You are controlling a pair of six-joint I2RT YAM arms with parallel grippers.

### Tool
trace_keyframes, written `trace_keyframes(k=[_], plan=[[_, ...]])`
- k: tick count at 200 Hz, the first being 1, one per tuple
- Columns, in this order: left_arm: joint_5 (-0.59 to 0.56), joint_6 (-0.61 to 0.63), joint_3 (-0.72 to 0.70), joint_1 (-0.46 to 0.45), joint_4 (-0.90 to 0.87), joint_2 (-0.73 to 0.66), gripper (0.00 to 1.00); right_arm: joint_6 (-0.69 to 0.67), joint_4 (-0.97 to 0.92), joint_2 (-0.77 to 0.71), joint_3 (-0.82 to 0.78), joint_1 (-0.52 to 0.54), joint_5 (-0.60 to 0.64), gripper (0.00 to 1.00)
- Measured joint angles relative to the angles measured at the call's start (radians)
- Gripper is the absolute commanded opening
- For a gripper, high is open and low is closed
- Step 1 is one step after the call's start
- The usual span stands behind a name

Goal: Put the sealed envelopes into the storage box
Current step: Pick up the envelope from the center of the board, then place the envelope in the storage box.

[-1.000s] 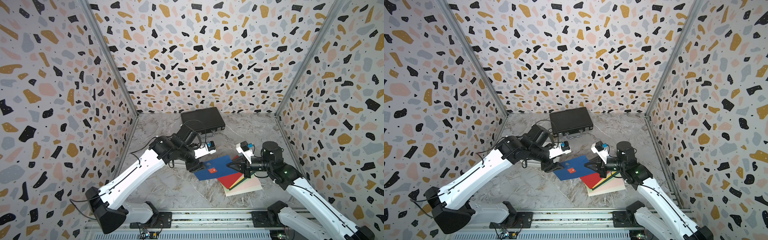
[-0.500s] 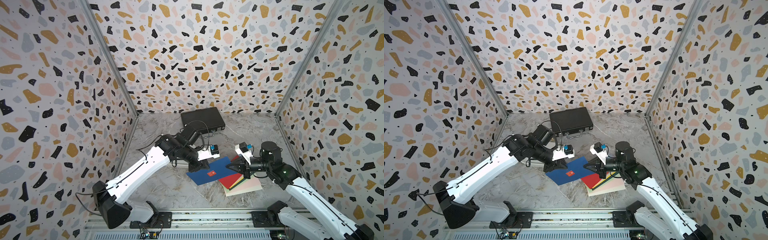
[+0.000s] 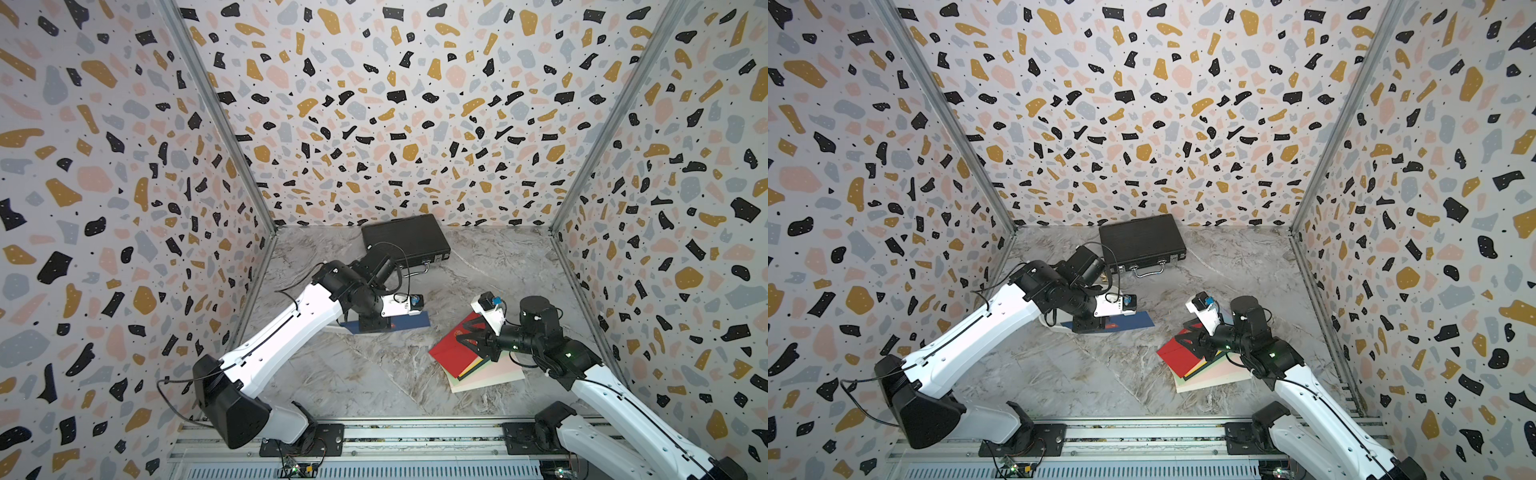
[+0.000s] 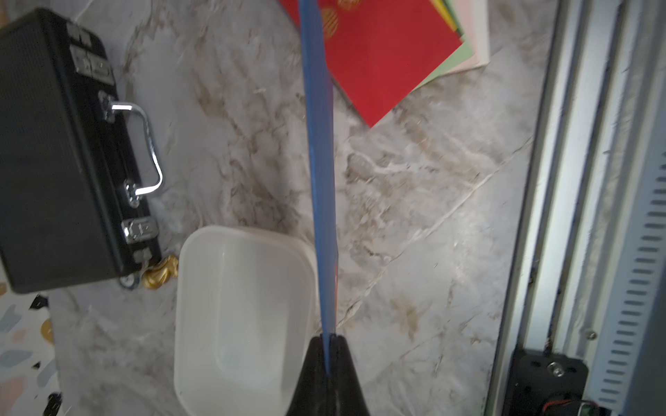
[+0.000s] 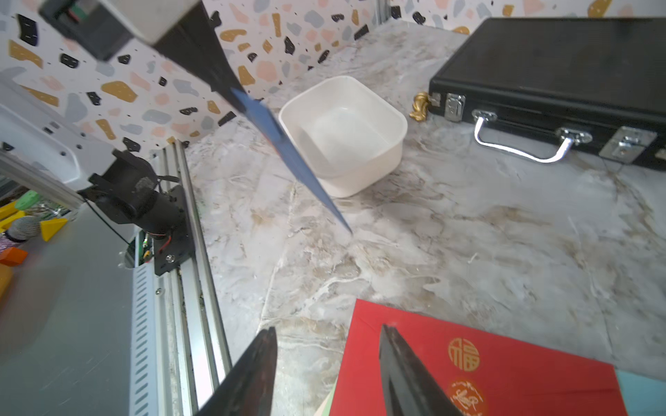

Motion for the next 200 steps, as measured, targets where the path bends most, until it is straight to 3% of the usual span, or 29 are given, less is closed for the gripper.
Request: trace_keyframes(k=[35, 74, 149, 200], plan=[[-0.082, 0.102, 0.029, 0.145, 0.007, 0.08, 0.0, 0.035, 0.007, 0.005, -0.041, 0.0, 0.017, 0.5], [-0.047, 0.233, 0.032, 0.248, 0.057, 0.097, 0.0, 0.09, 0.01, 0.014, -0.05, 0.004, 0.014, 0.49], [0.052, 0.41, 0.049, 0.378, 0.087, 0.2, 0.0, 0.115, -0.027, -0.007, -0.063, 0.055, 0.023, 0.51], [0.064, 0.457, 0.1, 0.399, 0.1, 0.306, 0.0, 0.128, -0.045, -0.059, -0.099, 0.064, 0.03, 0.51]])
